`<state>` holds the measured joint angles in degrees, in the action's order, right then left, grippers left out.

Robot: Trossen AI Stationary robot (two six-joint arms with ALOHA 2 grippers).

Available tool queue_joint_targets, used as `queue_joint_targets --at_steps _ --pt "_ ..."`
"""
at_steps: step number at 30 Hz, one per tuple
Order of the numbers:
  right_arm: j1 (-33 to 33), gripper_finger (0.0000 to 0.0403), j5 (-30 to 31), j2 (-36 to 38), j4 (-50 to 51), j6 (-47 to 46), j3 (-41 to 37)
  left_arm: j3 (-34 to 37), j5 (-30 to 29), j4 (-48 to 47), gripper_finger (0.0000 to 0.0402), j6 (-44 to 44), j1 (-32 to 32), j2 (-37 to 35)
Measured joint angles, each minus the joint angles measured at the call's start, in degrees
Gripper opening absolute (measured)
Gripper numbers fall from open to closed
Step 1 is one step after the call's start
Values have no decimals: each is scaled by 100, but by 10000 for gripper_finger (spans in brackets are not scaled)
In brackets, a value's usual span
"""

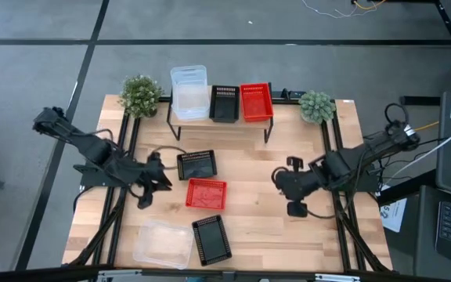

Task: Stack baskets on shelf by color
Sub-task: Adjust the transparent bin on the table

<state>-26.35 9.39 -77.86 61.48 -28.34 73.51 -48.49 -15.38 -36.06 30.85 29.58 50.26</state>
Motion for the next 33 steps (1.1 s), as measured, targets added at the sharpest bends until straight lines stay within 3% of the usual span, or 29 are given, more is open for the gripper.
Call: queue_joint_targets --at_steps 7,15,21,33 --pt "-244 90 -40 95 -1508 3 -1248 22 5 580 60 -130 53 1171" --pt "-328 90 -209 93 -2236 -97 -1955 22 205 576 60 54 44 2267" --pt "-326 90 -199 93 -2263 -276 -1973 22 1317 269 59 884 90 2576" --pt "-326 90 -194 93 -2272 -132 -1973 -158 1375 477 44 1405 677 2525"
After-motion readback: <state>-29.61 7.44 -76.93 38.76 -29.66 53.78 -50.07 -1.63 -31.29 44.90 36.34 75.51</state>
